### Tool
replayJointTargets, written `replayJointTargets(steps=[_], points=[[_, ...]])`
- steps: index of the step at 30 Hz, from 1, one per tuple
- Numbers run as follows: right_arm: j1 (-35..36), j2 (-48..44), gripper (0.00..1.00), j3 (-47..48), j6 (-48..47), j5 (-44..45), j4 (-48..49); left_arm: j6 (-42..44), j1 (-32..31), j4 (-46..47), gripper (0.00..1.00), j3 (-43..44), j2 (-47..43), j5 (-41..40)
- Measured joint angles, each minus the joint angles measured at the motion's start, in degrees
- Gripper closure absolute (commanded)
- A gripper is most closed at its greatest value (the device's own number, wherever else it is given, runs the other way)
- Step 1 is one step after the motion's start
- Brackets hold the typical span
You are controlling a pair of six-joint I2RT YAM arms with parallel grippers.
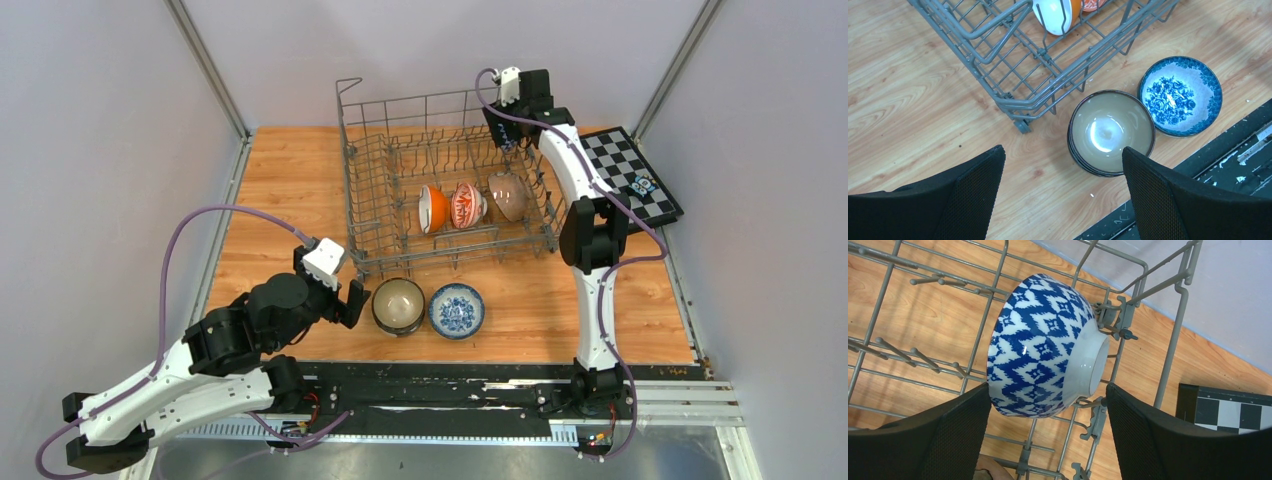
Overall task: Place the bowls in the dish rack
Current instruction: Place the bowl in the dish rack.
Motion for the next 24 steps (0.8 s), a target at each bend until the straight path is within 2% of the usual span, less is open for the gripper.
replayJointTargets(steps=[14, 24], points=[[0.39, 0.00, 0.32, -4.17, 2.19, 2.43, 4.35, 0.00, 0.00, -0.02, 0.12, 0.00, 0.00, -0.44], [1.07, -1.62, 0.31, -6.95, 3.21, 4.50, 7.89, 0.00, 0.00, -0.07, 0.12, 0.00, 0.00, -0.55]])
